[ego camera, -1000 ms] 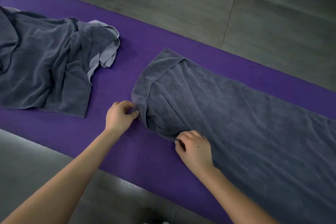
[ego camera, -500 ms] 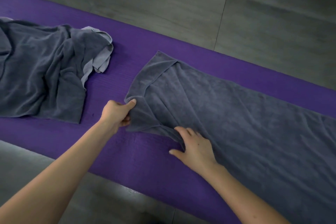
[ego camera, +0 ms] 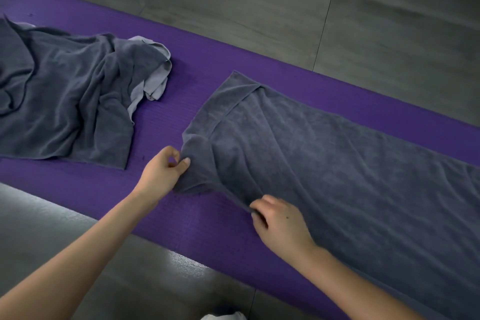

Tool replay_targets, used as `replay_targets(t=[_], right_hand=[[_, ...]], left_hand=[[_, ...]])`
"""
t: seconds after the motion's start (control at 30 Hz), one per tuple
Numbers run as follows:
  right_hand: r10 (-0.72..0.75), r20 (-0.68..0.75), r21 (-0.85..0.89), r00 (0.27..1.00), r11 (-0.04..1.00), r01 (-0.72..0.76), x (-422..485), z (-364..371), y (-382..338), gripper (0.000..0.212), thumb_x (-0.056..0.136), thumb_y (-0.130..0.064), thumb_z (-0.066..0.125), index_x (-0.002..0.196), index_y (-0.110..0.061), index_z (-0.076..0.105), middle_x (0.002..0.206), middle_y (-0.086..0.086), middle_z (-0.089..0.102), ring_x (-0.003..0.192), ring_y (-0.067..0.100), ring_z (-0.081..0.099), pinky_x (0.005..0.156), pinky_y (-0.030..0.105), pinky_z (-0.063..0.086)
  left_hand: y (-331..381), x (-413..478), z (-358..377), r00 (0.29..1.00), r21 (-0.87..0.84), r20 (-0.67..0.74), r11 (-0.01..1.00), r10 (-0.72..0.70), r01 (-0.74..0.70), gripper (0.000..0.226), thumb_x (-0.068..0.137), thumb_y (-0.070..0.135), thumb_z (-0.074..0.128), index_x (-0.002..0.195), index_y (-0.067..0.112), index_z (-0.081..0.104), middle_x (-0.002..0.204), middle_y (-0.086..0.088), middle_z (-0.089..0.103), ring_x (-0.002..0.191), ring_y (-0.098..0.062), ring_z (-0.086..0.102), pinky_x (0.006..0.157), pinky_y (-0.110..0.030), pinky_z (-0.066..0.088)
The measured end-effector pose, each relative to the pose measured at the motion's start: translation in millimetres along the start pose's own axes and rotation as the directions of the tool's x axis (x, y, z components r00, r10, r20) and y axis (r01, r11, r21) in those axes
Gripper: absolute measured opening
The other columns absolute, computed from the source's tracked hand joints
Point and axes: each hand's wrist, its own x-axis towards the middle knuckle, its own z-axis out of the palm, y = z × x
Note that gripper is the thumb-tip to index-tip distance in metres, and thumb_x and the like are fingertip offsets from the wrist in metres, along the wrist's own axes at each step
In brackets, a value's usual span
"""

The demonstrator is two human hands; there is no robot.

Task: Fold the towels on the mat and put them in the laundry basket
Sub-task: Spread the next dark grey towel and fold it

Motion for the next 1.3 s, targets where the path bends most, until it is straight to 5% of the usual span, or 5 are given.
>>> replay_targets(t=[0.27, 0.67, 0.9, 1.07, 1.3], right_hand=[[-0.072, 0.579, -0.002, 0.812, 0.996, 0.09, -8, 8, -15, 0.033, 0.095, -0.033, 0.047, 0.124, -0.02, 0.059, 0.117, 0.002, 0.062, 0.106, 0.02, 0.056, 0.09, 0.031, 0.041], [0.158, 0.068, 0.013, 0.985, 0.987, -0.159, 84, 11, -19, 0.027, 0.095, -0.034, 0.049, 0.094, -0.016, 0.069, 0.091, 0.0, 0.069, 0.088, 0.02, 0.062, 0.068, 0.03, 0.044], [0.365, 0.184, 0.057, 0.913, 0.923, -0.381, 132, 46, -70, 0.037, 0.093, -0.041, 0.05, 0.064, -0.018, 0.048, 0.076, 0.005, 0.061, 0.073, 0.021, 0.057, 0.06, 0.027, 0.036], [0.503, 0.311, 0.104, 0.806, 0.825, -0.555, 141, 56, -91, 0.031, 0.088, -0.038, 0.061, 0.101, -0.011, 0.064, 0.099, 0.003, 0.068, 0.094, 0.022, 0.065, 0.063, 0.028, 0.043], [0.471, 0.259, 0.123, 0.843, 0.849, -0.513, 104, 45, -95, 0.032, 0.084, -0.038, 0.065, 0.109, -0.019, 0.061, 0.109, -0.001, 0.066, 0.102, 0.021, 0.062, 0.068, 0.025, 0.036]], left_hand=[[-20, -7, -39, 0.899, 0.552, 0.289, 0.824, -0.33, 0.126, 0.062, 0.065, 0.009, 0.08, 0.118, 0.009, 0.047, 0.082, -0.005, 0.057, 0.072, -0.018, 0.052, 0.065, -0.027, 0.042], [-45, -12, -33, 0.913, 0.4, 0.24, 0.891, -0.33, 0.216, 0.023, 0.082, 0.013, 0.068, 0.061, 0.009, 0.06, 0.048, 0.0, 0.053, 0.05, -0.015, 0.047, 0.051, -0.022, 0.041], [-57, -16, -43, 0.939, 0.431, 0.21, 0.888, -0.274, 0.162, 0.013, 0.082, 0.014, 0.068, 0.072, 0.006, 0.068, 0.061, -0.004, 0.062, 0.056, -0.013, 0.053, 0.058, -0.023, 0.042], [-53, -25, -35, 0.995, 0.438, -0.08, 0.896, -0.051, 0.081, 0.02, 0.076, 0.027, 0.074, 0.067, 0.023, 0.055, 0.069, 0.006, 0.059, 0.069, -0.016, 0.055, 0.063, -0.027, 0.039], [-58, -31, -23, 0.982, 0.694, 0.167, 0.697, 0.09, -0.182, 0.035, 0.081, 0.035, 0.067, 0.114, 0.025, 0.058, 0.095, 0.003, 0.061, 0.093, -0.021, 0.058, 0.072, -0.025, 0.038]])
